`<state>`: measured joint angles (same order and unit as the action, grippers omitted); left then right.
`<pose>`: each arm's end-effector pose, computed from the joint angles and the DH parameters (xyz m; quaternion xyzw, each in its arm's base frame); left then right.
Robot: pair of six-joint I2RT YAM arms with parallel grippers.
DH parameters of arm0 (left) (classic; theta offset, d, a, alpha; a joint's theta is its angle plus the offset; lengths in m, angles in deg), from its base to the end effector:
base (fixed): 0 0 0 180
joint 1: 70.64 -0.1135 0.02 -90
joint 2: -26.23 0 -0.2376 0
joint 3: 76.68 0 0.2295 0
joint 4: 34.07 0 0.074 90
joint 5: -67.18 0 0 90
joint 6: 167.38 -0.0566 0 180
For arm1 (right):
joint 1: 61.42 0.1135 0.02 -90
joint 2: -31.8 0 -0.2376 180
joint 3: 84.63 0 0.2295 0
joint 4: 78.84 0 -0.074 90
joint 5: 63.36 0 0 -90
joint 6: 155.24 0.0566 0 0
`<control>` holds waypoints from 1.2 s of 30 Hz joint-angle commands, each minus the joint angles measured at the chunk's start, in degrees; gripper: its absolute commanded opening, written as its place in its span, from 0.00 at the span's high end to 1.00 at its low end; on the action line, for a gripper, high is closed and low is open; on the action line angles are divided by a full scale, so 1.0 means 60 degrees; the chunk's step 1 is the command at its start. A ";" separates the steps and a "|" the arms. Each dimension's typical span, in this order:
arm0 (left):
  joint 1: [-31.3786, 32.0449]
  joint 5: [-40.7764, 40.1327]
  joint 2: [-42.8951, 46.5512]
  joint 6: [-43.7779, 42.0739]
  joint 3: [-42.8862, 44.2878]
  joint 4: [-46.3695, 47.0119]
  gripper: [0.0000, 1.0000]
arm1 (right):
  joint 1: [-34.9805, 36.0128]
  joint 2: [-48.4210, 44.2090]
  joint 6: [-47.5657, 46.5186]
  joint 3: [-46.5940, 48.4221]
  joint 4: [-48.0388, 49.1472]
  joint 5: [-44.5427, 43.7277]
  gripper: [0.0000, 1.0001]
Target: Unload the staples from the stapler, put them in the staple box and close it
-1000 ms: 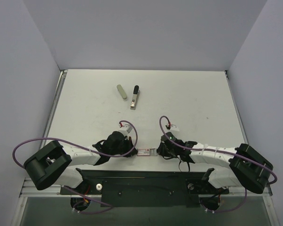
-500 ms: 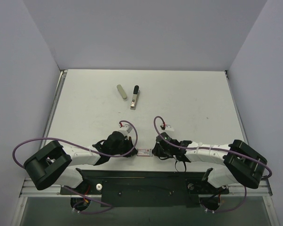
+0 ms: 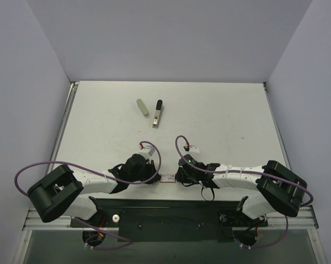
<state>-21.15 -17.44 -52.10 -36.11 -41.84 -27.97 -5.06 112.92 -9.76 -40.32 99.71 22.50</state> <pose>0.1532 -0.1874 0.1091 0.0849 0.8917 -0.3446 0.2810 0.1527 0.2221 0.1300 0.0089 0.8993 0.3429 0.2713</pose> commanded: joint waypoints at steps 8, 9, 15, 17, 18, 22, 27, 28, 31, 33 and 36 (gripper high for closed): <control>0.0159 -0.0223 0.1011 -0.0009 0.0045 -0.0319 1.00 | 0.0187 -0.0467 -0.0165 0.0138 -0.1157 -0.0642 1.00; 0.0159 -0.0253 0.1115 -0.0038 0.0045 -0.0363 1.00 | 0.0158 -0.0541 -0.0180 0.0123 -0.1230 -0.0701 1.00; 0.0145 -0.0810 0.2111 -0.0258 0.0147 -0.1359 1.00 | 0.0143 -0.1141 -0.0326 0.0064 -0.1758 -0.1272 0.86; 0.0144 -0.1103 0.2374 -0.0331 0.0206 -0.1681 0.99 | 0.0143 -0.1390 -0.0428 0.0093 -0.1963 -0.1476 0.78; 0.0144 -0.1176 0.2564 -0.0375 0.0249 -0.1885 0.99 | 0.0129 -0.1478 -0.0472 0.0108 -0.2181 -0.1594 0.73; 0.0144 -0.1469 0.3266 -0.0463 0.0323 -0.2399 0.95 | 0.0027 -0.2269 -0.0809 0.0152 -0.2973 -0.2209 0.63; 0.0130 -0.1908 0.4160 -0.0654 0.0557 -0.3218 0.79 | -0.0003 -0.3629 -0.1380 0.0167 -0.3822 -0.3146 0.41; 0.0130 -0.1952 0.4249 -0.0741 0.0601 -0.3307 0.73 | -0.0061 -0.3778 -0.1468 0.0167 -0.3896 -0.3307 0.37; 0.0130 -0.2172 0.4746 -0.0917 0.0748 -0.3528 0.65 | -0.0120 -0.4451 -0.1878 0.0225 -0.4451 -0.3732 0.30; 0.0130 -0.2303 0.5054 -0.1020 0.0850 -0.3981 0.54 | -0.0150 -0.4686 -0.2025 0.0342 -0.4847 -0.4011 0.25; 0.0115 -0.2552 0.5348 -0.1195 0.1084 -0.4347 0.19 | -0.0194 -0.5081 -0.2332 0.0489 -0.5142 -0.4216 0.19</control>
<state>-20.45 -29.52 -22.66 -41.00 -39.35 -50.16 -5.63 85.05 -20.03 -39.97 74.97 2.65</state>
